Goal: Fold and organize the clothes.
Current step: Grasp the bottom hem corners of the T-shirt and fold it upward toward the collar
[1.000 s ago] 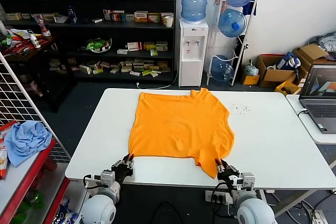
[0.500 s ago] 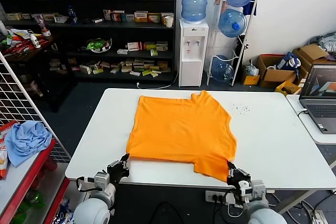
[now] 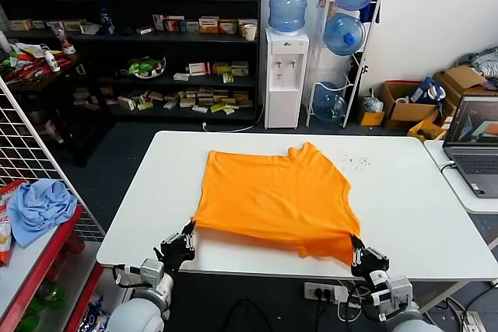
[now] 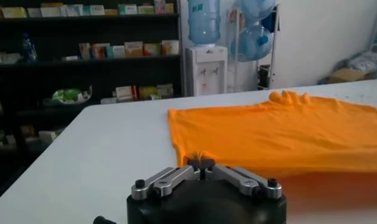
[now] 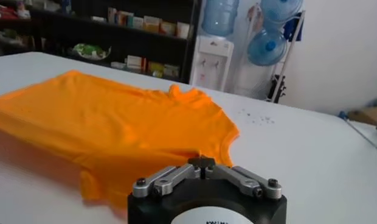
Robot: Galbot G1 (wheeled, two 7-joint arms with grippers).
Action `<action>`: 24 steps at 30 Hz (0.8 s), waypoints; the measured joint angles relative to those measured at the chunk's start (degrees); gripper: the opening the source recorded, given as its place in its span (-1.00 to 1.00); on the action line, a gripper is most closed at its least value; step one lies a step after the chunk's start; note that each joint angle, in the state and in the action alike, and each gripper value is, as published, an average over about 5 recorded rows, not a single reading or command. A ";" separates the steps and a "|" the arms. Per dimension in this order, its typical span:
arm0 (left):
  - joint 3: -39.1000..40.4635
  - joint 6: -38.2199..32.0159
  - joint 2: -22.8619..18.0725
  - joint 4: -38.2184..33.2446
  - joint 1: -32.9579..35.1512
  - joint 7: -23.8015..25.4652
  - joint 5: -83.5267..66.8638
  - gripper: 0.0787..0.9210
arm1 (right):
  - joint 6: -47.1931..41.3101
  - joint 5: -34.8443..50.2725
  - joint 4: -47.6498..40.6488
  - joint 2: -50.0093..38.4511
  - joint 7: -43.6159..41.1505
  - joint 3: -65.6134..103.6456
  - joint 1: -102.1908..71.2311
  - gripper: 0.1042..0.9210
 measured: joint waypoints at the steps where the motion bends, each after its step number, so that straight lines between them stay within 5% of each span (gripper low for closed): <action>1: 0.23 -0.26 -0.12 0.64 -0.70 -0.02 0.22 -0.96 | 0.54 -0.10 -0.74 -0.19 -0.24 -0.23 1.00 -0.95; 18: 5.81 -1.83 -2.78 14.25 -14.65 0.10 2.22 -0.96 | 2.75 1.92 -18.75 0.52 -1.52 -7.57 21.22 -0.94; 24: 7.16 -1.69 -2.99 16.69 -17.03 0.57 2.56 -0.80 | 1.24 4.06 -23.35 1.15 -1.62 -9.30 25.76 -0.60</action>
